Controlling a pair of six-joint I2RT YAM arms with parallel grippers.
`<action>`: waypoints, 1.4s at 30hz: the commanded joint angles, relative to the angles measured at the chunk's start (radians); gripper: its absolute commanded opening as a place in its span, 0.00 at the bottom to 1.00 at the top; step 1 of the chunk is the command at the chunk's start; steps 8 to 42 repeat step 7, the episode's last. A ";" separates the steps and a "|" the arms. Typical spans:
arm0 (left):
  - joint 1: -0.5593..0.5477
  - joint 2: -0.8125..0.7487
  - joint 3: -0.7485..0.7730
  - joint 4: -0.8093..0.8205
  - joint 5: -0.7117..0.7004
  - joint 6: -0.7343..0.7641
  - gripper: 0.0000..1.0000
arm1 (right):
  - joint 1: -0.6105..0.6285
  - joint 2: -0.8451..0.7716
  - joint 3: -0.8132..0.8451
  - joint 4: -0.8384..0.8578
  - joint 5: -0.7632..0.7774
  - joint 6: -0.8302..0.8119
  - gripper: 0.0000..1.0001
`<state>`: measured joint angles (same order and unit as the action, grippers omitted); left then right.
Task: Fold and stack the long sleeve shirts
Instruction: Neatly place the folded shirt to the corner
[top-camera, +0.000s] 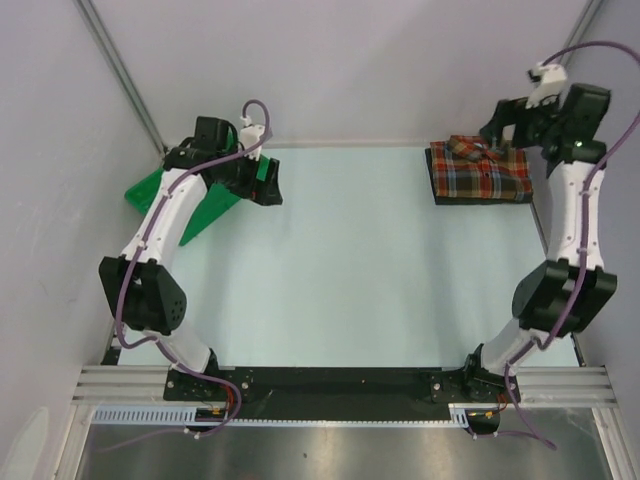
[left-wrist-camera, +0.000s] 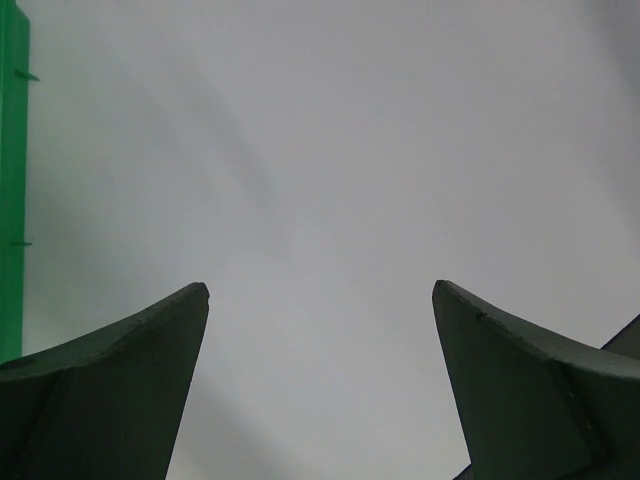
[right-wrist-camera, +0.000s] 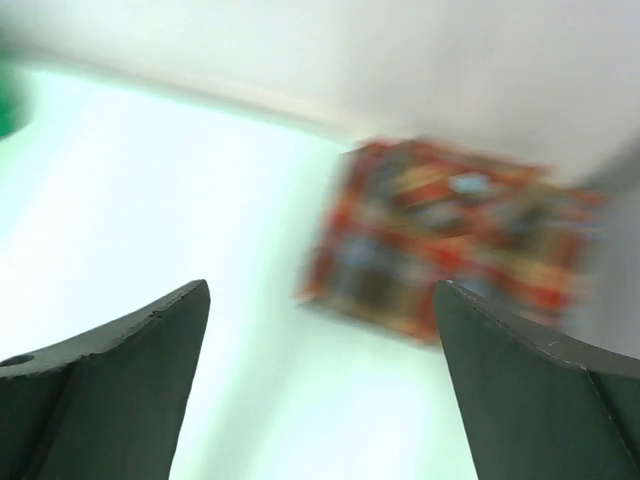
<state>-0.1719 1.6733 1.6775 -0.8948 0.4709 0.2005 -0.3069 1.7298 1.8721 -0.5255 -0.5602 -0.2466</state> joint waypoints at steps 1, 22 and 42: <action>-0.023 -0.047 -0.059 -0.024 -0.051 -0.006 1.00 | 0.124 -0.116 -0.260 -0.143 -0.035 -0.017 1.00; -0.067 -0.141 -0.226 0.057 -0.092 -0.030 0.99 | 0.278 -0.332 -0.494 -0.140 0.035 -0.059 1.00; -0.067 -0.141 -0.226 0.057 -0.092 -0.030 0.99 | 0.278 -0.332 -0.494 -0.140 0.035 -0.059 1.00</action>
